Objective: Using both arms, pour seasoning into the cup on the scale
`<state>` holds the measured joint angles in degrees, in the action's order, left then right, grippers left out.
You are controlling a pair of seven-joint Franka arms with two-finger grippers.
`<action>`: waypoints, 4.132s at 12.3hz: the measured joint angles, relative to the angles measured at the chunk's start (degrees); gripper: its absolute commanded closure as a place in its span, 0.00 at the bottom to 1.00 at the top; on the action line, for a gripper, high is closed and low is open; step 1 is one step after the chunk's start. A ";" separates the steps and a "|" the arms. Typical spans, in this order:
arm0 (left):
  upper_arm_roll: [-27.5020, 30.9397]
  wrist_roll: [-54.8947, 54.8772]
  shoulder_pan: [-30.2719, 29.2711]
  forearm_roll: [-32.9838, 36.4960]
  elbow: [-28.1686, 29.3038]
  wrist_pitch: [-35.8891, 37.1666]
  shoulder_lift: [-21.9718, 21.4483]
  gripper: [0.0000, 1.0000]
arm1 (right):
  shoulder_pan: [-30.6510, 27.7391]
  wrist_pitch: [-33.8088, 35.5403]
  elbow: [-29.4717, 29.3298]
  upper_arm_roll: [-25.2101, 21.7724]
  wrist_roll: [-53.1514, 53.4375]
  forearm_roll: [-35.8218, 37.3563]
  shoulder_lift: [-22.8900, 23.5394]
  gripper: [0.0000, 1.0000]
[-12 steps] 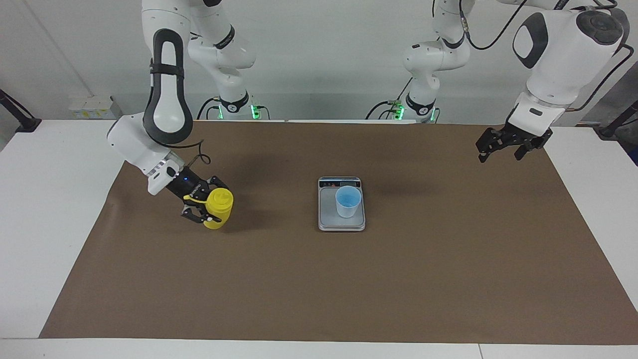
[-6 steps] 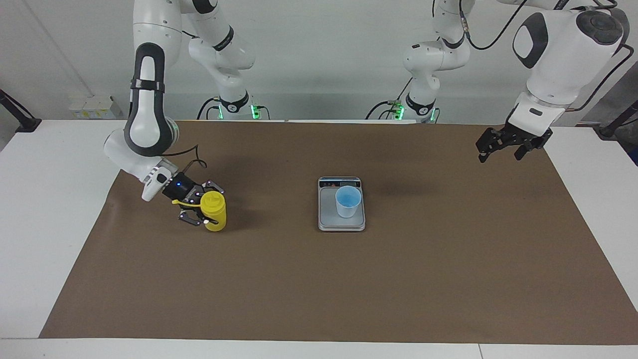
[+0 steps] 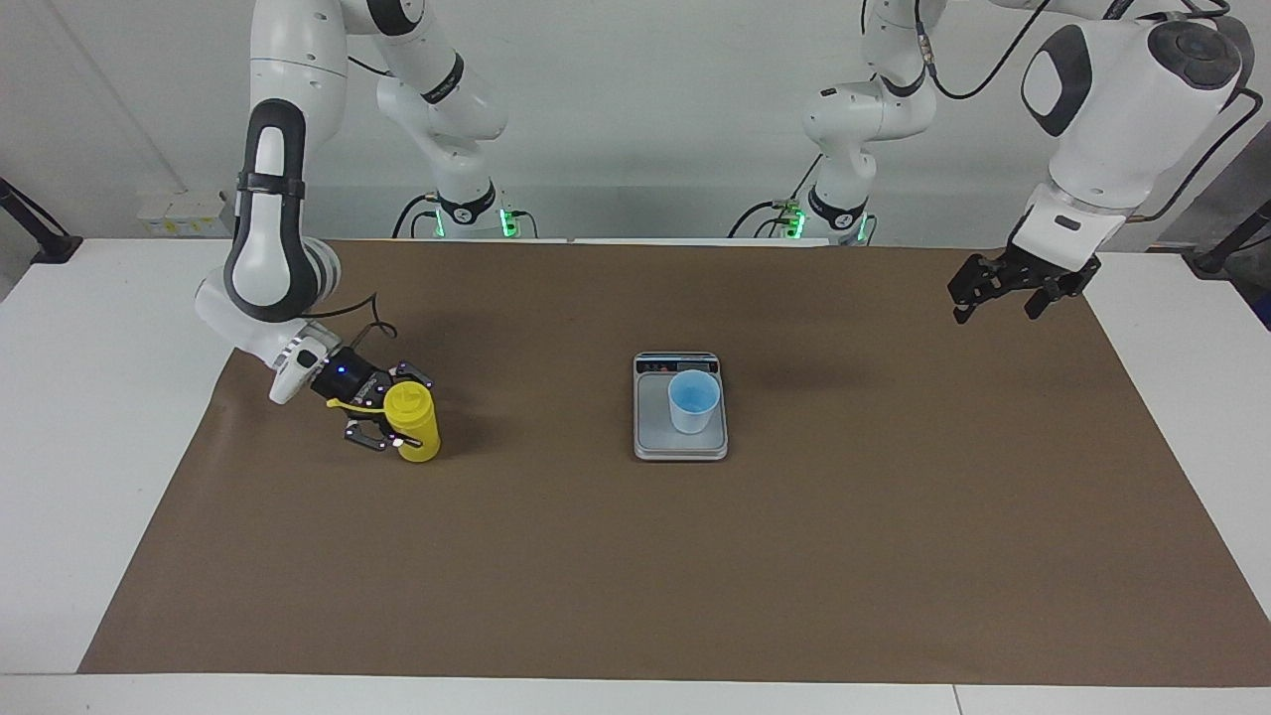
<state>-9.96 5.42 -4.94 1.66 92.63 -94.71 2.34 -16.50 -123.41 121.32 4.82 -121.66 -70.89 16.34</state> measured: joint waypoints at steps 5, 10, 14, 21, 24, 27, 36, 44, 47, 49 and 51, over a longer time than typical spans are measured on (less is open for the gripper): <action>0.00 0.00 0.00 0.00 0.00 0.00 0.00 0.00 | -0.26 0.04 -0.05 0.01 -0.03 -0.07 -0.01 0.00; 0.00 0.00 0.00 0.00 0.00 0.00 0.00 0.00 | -1.68 0.21 0.56 -0.01 -0.38 -0.07 -0.01 0.00; 0.00 0.00 0.00 0.00 0.00 0.00 0.00 0.00 | -3.64 0.21 1.66 -0.10 -2.09 0.62 0.00 0.00; 0.00 0.00 0.00 0.00 0.00 0.00 0.00 0.00 | -9.71 0.11 1.77 -0.37 -2.21 8.69 -0.08 0.00; 0.00 0.00 0.00 0.00 0.00 0.00 0.00 0.00 | -12.26 0.11 1.72 -0.53 -2.16 12.90 -0.88 0.00; 0.00 0.00 0.00 0.00 0.00 0.00 0.00 0.00 | -12.58 0.12 1.62 -0.89 3.24 19.94 -3.25 0.00; 0.00 0.00 0.00 0.00 0.00 0.00 0.00 0.00 | -12.19 5.08 1.62 -0.84 30.80 34.27 -12.31 0.00; 0.00 0.00 0.00 0.00 0.00 0.00 0.00 0.00 | -6.85 9.99 1.56 -0.21 62.14 44.78 -20.88 0.00; 0.00 0.00 0.00 0.00 0.00 0.00 0.00 0.00 | -2.47 10.98 1.47 -0.10 77.53 49.90 -24.30 0.00; 0.00 0.00 0.00 0.00 0.00 0.00 0.00 0.00 | 0.74 11.14 0.69 0.00 87.96 52.90 -25.95 0.00; 0.00 0.00 0.00 0.00 0.00 0.00 0.00 0.00 | 3.48 11.15 -0.72 0.06 97.11 55.30 -26.32 0.00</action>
<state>-9.96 5.42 -4.94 1.66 92.63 -94.71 2.34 -13.02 -112.26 120.60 4.88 -24.55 -15.59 -9.98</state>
